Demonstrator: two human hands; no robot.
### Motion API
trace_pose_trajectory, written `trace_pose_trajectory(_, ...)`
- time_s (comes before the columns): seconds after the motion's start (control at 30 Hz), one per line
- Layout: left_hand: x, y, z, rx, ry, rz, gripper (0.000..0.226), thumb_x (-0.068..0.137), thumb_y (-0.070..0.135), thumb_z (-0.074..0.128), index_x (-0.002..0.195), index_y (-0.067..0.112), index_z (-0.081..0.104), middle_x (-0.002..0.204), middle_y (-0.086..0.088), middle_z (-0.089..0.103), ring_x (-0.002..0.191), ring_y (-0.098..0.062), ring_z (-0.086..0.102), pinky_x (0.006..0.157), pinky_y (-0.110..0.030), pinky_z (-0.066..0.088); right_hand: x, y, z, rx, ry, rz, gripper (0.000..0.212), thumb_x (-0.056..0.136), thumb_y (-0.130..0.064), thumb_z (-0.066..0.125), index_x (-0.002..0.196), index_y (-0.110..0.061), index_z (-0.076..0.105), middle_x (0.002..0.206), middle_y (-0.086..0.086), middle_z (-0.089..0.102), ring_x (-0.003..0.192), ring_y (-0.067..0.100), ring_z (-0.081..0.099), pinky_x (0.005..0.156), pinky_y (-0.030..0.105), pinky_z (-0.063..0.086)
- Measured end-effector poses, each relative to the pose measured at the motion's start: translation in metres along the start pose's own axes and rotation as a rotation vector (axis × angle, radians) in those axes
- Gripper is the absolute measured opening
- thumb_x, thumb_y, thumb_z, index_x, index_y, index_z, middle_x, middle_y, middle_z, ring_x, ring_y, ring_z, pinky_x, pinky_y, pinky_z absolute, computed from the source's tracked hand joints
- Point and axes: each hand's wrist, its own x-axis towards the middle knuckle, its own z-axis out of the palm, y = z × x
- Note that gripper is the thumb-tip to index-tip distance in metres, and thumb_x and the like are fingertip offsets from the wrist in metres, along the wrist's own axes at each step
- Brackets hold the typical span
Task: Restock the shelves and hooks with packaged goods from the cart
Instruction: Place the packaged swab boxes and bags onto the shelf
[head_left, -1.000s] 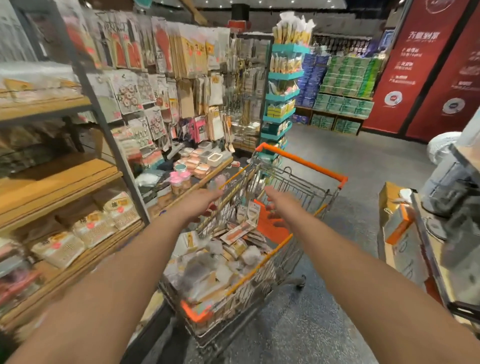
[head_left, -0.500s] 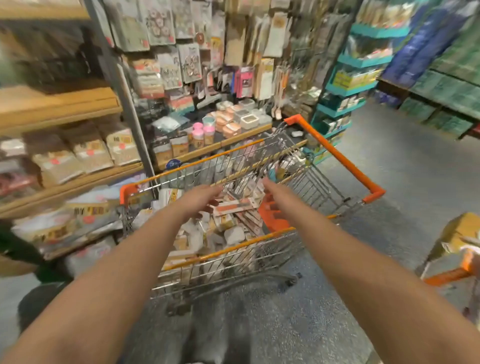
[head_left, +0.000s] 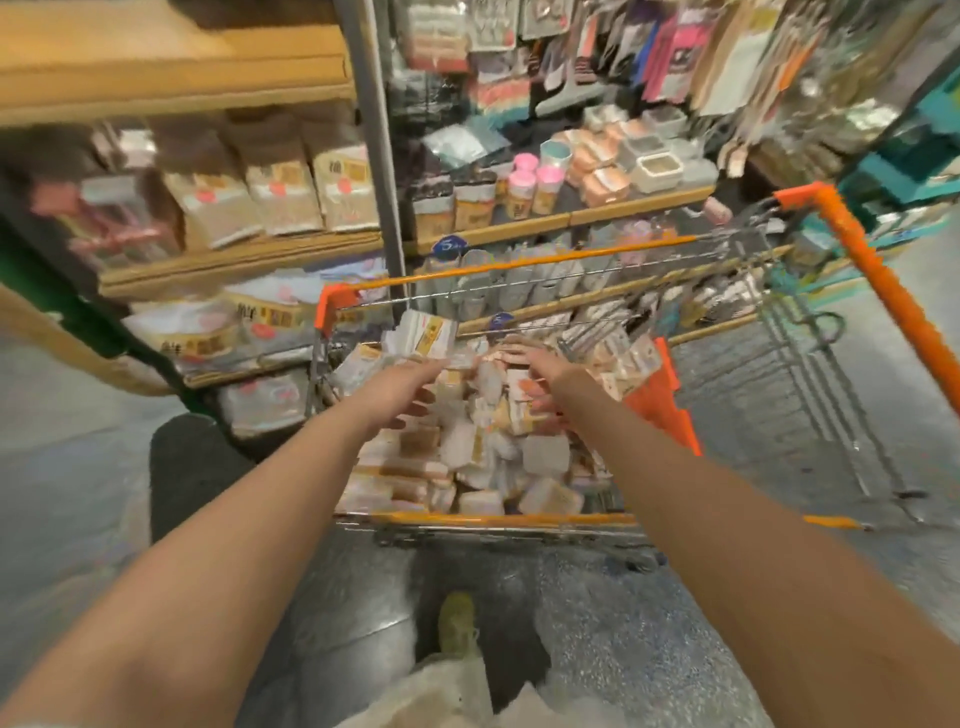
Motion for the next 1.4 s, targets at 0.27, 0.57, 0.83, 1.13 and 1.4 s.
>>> trace_pose_trajectory(0.27,0.054,-0.027,-0.036,-0.122,0.082,-0.113,0.047,0.095,0.06,0.044,0.124,0.025,0.055,0.115,-0.001,0.062,0.105,-0.021,0.06,0.102,-0.045,0.043,0.079,-0.018,0.045,-0.116,-0.114,0.008,0.057,0.096,-0.057,0.044,0.133,-0.014,0.051,0.124,0.007,0.057,0.091,0.017,0.056,0.073,0.031,0.04)
trace_pose_trajectory(0.57,0.131,-0.02,-0.054,-0.238,0.179,-0.193,0.03,0.095,0.053,0.051,0.108,0.027,0.056,0.117,0.0,0.061,0.104,-0.018,0.059,0.092,-0.036,0.045,0.176,-0.05,0.084,-0.161,-0.146,-0.031,0.071,0.087,-0.066,0.051,0.132,-0.01,0.055,0.129,0.012,0.059,0.115,0.034,0.057,0.102,0.05,0.044)
trace_pose_trajectory(0.83,0.194,-0.003,-0.048,-0.299,0.188,-0.168,0.053,0.095,0.04,0.058,0.141,0.02,0.041,0.124,0.008,0.052,0.111,-0.011,0.051,0.082,-0.024,0.039,0.229,-0.038,0.093,-0.054,-0.181,0.074,0.064,0.09,-0.069,0.044,0.112,-0.014,0.068,0.115,0.004,0.068,0.098,0.019,0.065,0.094,0.033,0.051)
trace_pose_trajectory(1.13,0.208,-0.008,-0.08,0.04,-0.1,-0.101,0.072,0.086,0.047,0.068,0.147,0.024,0.037,0.122,-0.011,0.057,0.101,-0.021,0.06,0.084,-0.036,0.053,0.193,-0.027,0.11,0.179,-0.17,0.049,0.064,0.093,-0.069,0.027,0.123,-0.024,0.063,0.116,0.001,0.067,0.108,0.022,0.061,0.092,0.039,0.049)
trace_pose_trajectory(1.4,0.169,0.01,-0.18,-0.042,-0.11,-0.022,0.043,0.082,0.026,0.076,0.12,0.021,0.055,0.109,-0.003,0.065,0.093,-0.017,0.066,0.076,-0.033,0.06,0.147,0.011,0.171,0.546,0.239,0.268,0.052,0.101,-0.052,0.037,0.085,-0.009,0.062,0.075,0.006,0.056,0.069,0.018,0.053,0.069,0.033,0.044)
